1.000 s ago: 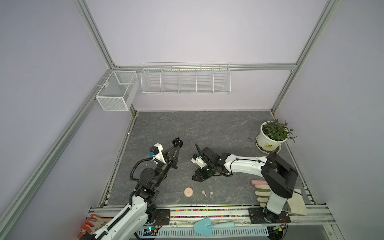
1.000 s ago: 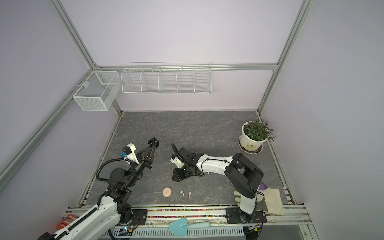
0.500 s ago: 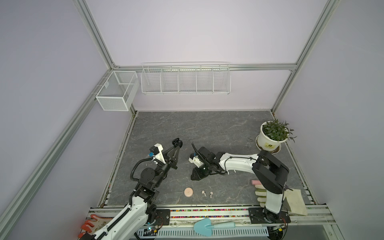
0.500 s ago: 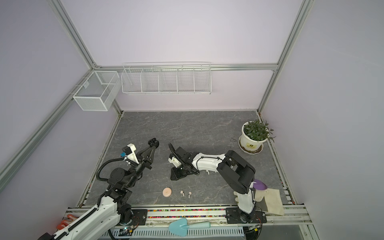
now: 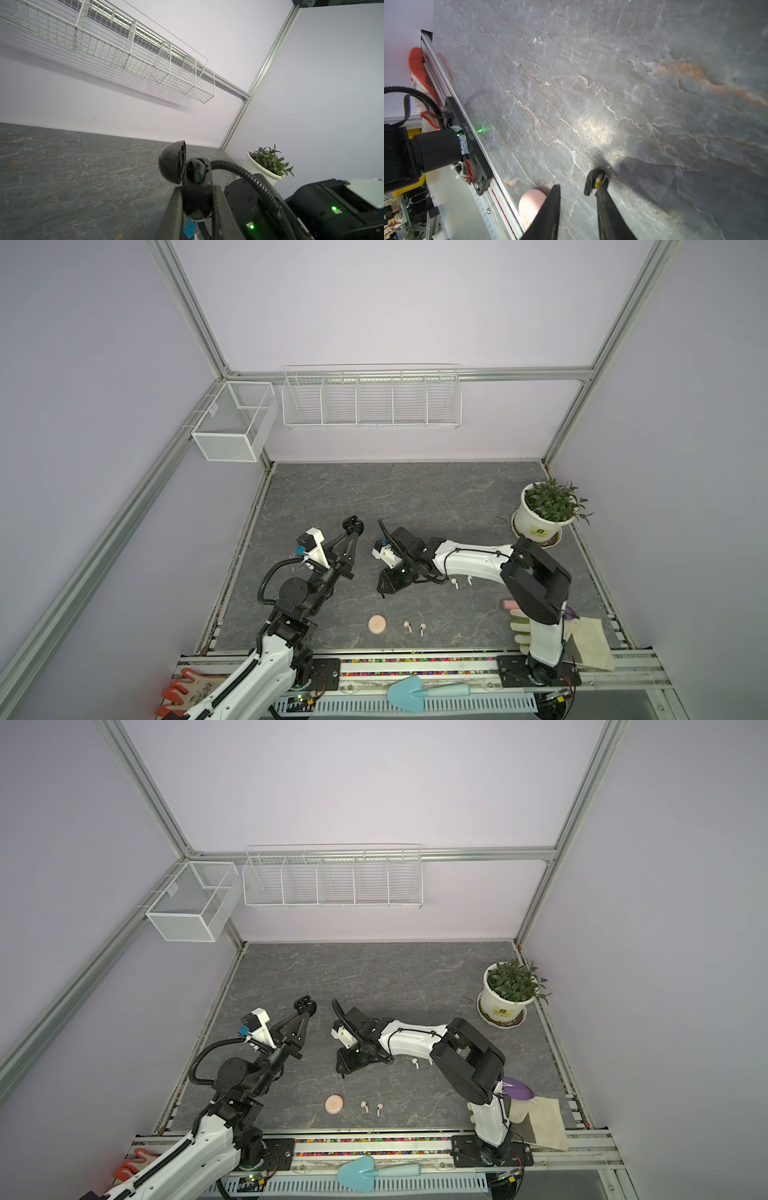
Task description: Insert the wireless bluetooth earbuds into the charging case
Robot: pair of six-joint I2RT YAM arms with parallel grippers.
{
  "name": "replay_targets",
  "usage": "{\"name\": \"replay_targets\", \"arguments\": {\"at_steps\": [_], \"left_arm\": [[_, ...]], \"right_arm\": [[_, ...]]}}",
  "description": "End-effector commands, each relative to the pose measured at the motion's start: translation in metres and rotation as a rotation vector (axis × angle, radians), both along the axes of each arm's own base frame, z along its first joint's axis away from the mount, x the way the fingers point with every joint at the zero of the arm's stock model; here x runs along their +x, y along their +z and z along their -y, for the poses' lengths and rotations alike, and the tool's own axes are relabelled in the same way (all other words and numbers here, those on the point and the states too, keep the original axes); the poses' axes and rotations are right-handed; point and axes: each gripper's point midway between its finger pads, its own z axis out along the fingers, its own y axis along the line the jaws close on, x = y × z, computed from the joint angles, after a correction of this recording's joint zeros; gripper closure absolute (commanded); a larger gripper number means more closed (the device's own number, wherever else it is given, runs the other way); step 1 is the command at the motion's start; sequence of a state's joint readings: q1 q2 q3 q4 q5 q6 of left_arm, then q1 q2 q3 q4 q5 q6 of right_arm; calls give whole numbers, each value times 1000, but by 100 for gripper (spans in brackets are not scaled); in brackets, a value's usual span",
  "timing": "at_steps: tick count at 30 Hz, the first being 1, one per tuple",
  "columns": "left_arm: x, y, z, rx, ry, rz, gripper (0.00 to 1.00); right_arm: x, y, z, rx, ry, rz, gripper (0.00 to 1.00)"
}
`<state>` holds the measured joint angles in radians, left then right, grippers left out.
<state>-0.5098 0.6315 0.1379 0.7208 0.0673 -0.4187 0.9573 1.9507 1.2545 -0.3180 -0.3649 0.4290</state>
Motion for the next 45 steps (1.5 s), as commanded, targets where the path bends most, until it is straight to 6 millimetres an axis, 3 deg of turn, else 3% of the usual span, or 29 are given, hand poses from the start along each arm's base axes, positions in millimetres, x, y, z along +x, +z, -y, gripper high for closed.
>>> {"name": "replay_targets", "arguments": {"at_steps": [1, 6, 12, 25, 45], "left_arm": [[1, -5, -6, -10, 26, -14, 100], [0, -3, -11, -19, 49, -14, 100], [0, -3, -11, -24, 49, -17, 100], [-3, 0, -15, -24, 58, -8, 100], [-7, 2, -18, -29, 65, 1, 100]], "right_arm": [[2, -1, 10, -71, 11, 31, 64], [4, 18, 25, -165, -48, 110, 52], [-2, 6, 22, -249, -91, 83, 48], [-7, -16, 13, -338, -96, 32, 53], [-10, -27, 4, -409, -49, 31, 68]]}}
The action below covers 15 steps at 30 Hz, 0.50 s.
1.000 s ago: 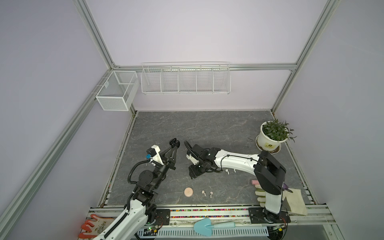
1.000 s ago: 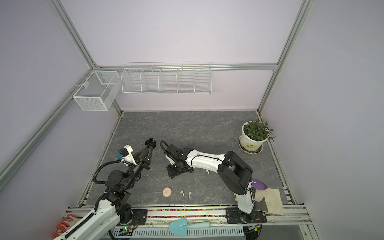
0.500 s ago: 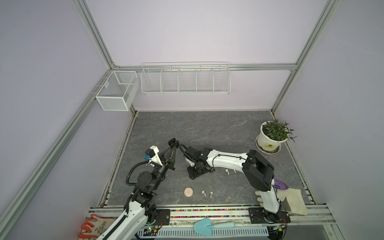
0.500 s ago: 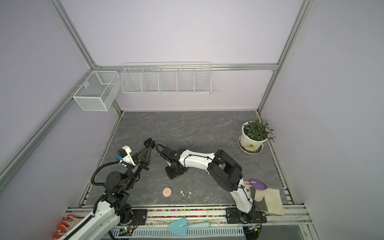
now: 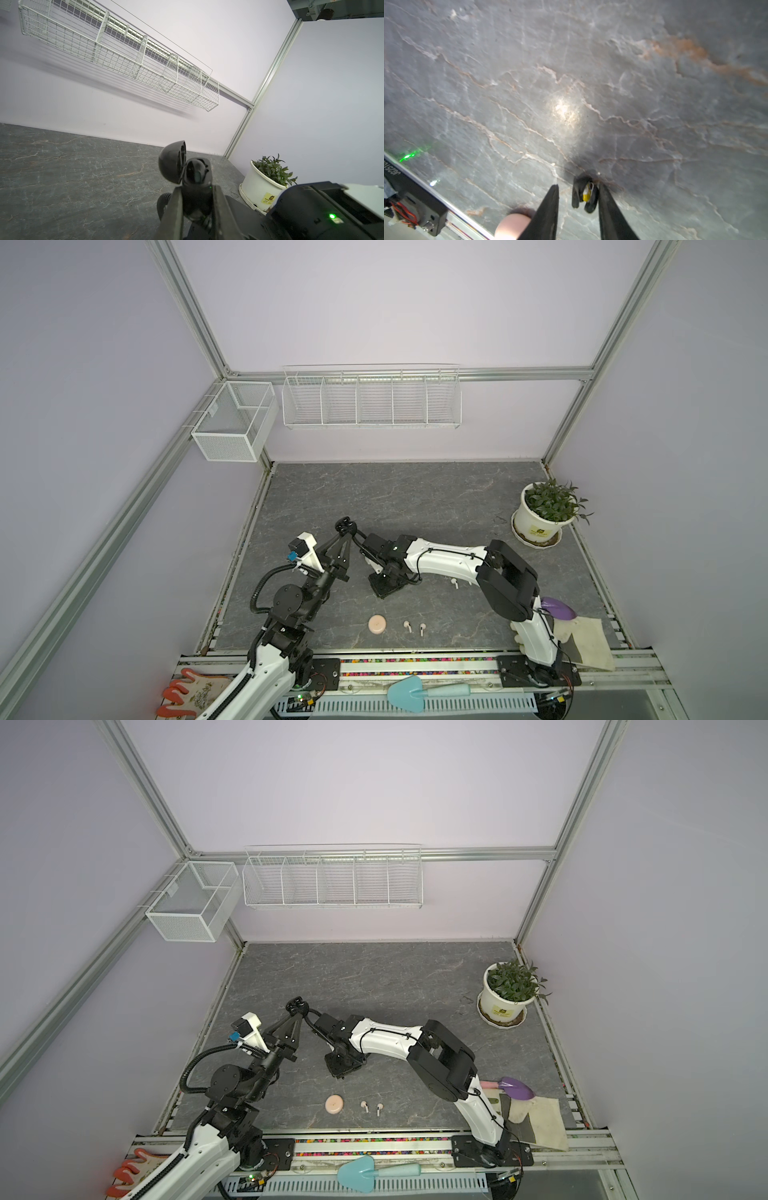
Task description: Insert the wireless bluetooth earbuds into the charging case
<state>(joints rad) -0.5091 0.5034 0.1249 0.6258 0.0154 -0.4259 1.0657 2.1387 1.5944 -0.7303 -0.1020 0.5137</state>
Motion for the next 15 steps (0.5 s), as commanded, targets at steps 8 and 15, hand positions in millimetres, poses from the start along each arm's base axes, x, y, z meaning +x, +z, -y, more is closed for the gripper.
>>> {"name": "replay_targets", "arguments": {"at_steps": [8, 15], "left_arm": [[-1, -3, -4, -4, 16, -4, 100], [-2, -2, -5, -7, 17, -2, 100]], "right_arm": [[-3, -9, 6, -64, 11, -11, 73], [-3, -10, 6, -69, 17, -9, 76]]}}
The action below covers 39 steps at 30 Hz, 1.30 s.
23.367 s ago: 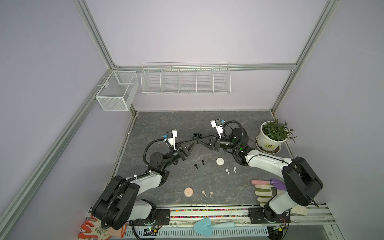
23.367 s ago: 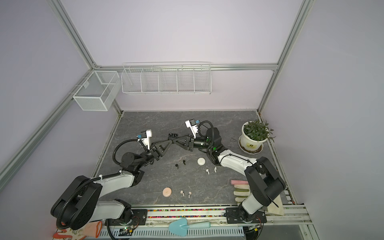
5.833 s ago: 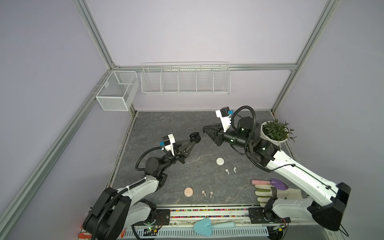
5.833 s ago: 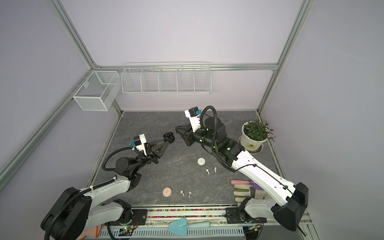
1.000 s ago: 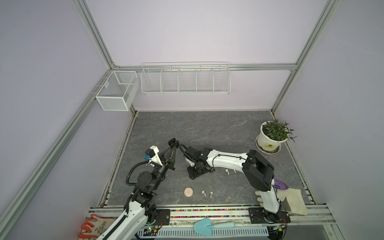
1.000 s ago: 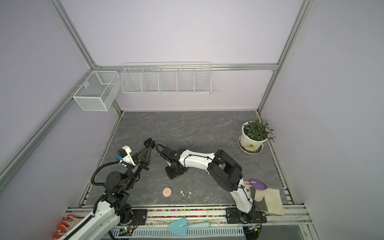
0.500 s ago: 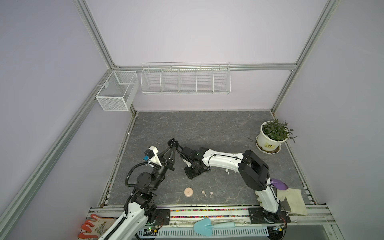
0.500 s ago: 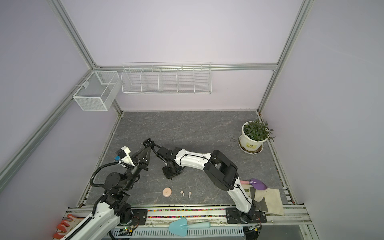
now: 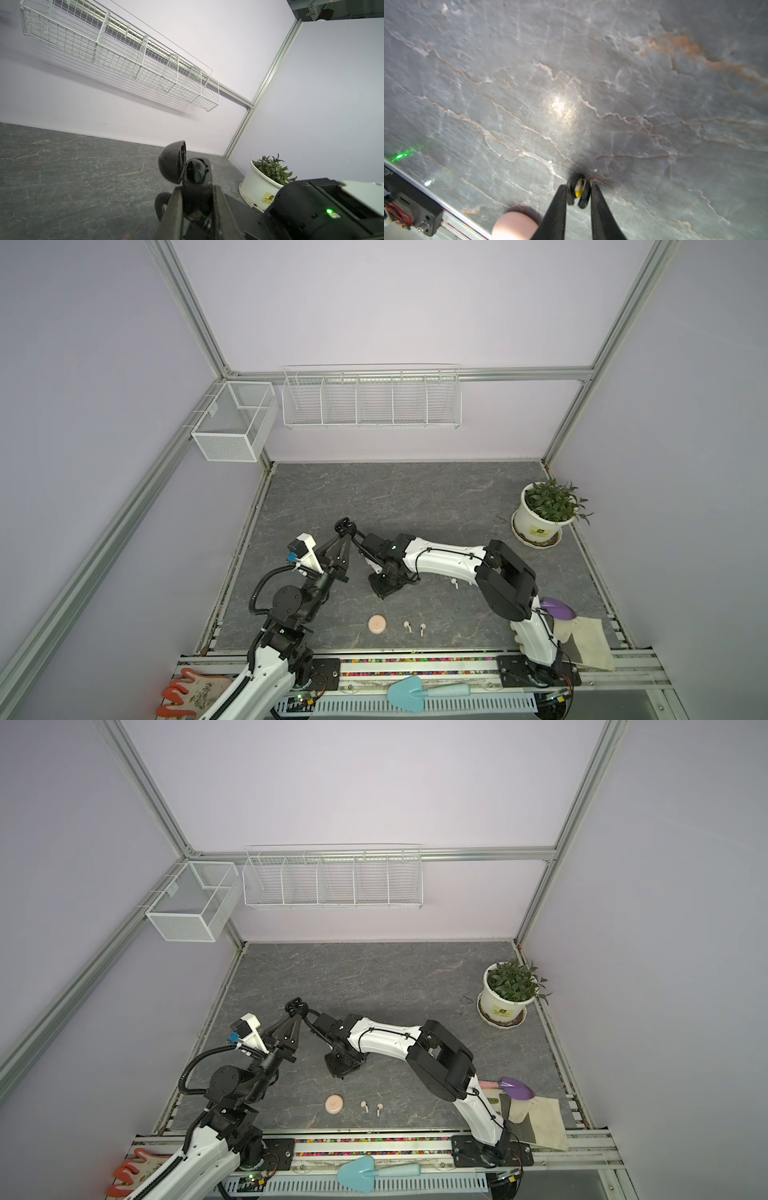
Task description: Insert the wireless bluetooth earbuds into the charging case
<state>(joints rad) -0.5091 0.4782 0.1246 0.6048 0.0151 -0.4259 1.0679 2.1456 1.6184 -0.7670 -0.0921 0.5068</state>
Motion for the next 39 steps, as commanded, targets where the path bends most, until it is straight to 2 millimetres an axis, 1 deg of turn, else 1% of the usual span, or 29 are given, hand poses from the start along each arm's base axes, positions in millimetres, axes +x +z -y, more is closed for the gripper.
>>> {"name": "replay_targets", "arguments": {"at_steps": [1, 13, 20, 22, 27, 32, 35, 39], "left_arm": [[0, -3, -4, -5, 17, -5, 100], [0, -4, -5, -8, 21, -6, 100], [0, -4, -6, -7, 27, -8, 100], [0, -4, -6, -9, 28, -7, 100], [0, -4, -7, -9, 33, -6, 100], [1, -4, -9, -11, 43, -9, 100], [1, -4, -9, -12, 46, -7, 100], [1, -4, -10, -13, 51, -9, 100]], "right_arm": [[-3, -13, 4, -49, 11, -12, 76], [-1, -14, 5, -57, 17, -3, 82], [0, -13, 6, -59, 18, 2, 82], [0, -12, 6, -56, 18, 2, 79], [2, -2, 8, -50, 14, 8, 65], [2, 6, 7, -41, 15, 18, 57], [1, 6, 3, -37, 20, 14, 55], [2, 1, 1, -43, 22, 5, 54]]}}
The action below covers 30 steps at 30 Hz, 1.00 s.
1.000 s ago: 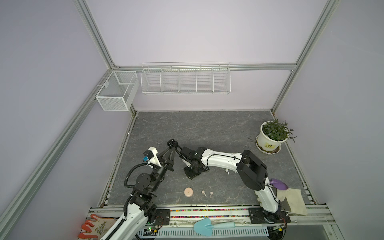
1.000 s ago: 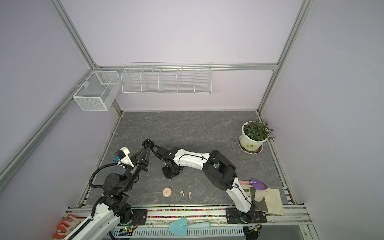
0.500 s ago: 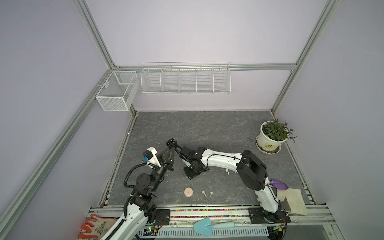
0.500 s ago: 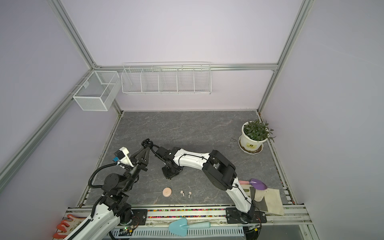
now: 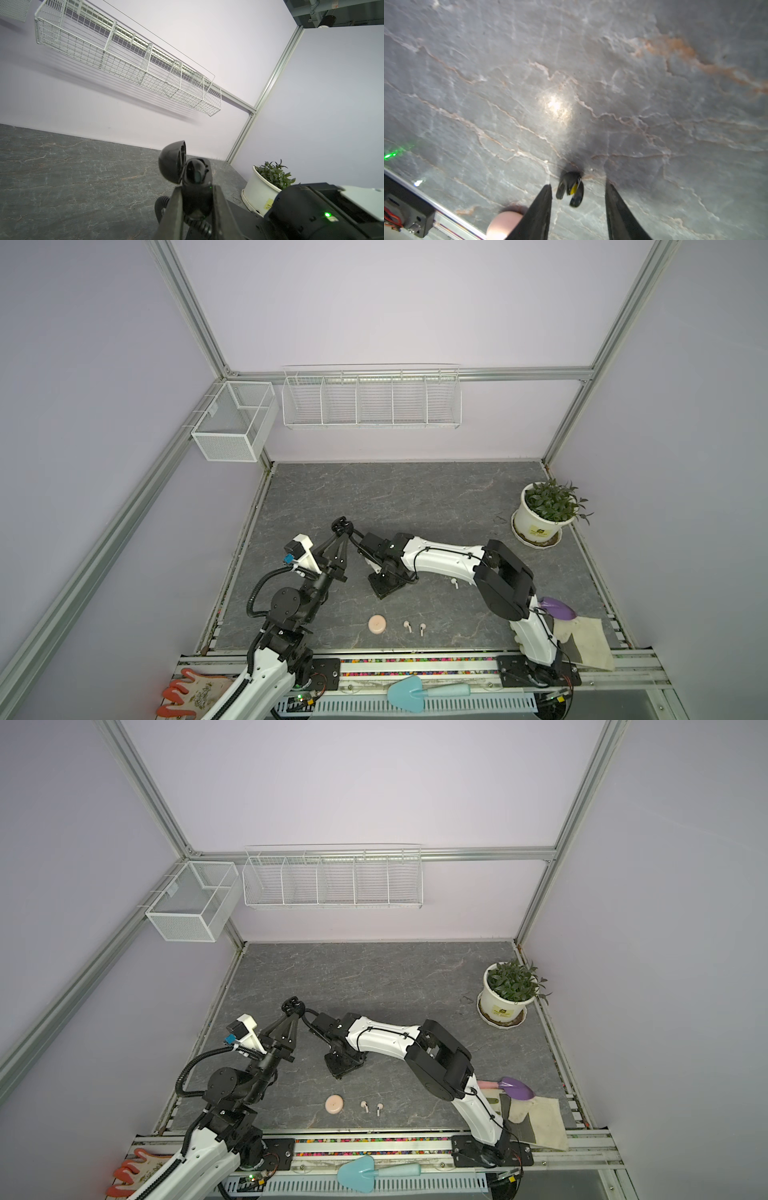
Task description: Insert the wireless bluetooth earbuds into the charging case
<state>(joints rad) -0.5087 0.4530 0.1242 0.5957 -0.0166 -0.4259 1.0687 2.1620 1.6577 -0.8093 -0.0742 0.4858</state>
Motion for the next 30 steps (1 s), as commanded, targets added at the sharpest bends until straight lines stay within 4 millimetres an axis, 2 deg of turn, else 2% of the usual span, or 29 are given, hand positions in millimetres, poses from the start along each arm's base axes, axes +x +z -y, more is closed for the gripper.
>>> {"name": "replay_targets", "arguments": {"at_steps": [1, 9, 18, 30], "left_arm": [[1, -8, -4, 2, 20, -19, 100], [1, -7, -5, 0, 23, -18, 100], [2, -6, -6, 0, 29, -15, 100], [1, -6, -7, 3, 35, -14, 100]], "right_arm": [[-1, -2, -1, -19, 7, -7, 55], [-4, -11, -6, -24, 18, -41, 62], [-8, -18, -3, -55, 20, -52, 74], [-7, -16, -1, -71, 22, -35, 80]]}}
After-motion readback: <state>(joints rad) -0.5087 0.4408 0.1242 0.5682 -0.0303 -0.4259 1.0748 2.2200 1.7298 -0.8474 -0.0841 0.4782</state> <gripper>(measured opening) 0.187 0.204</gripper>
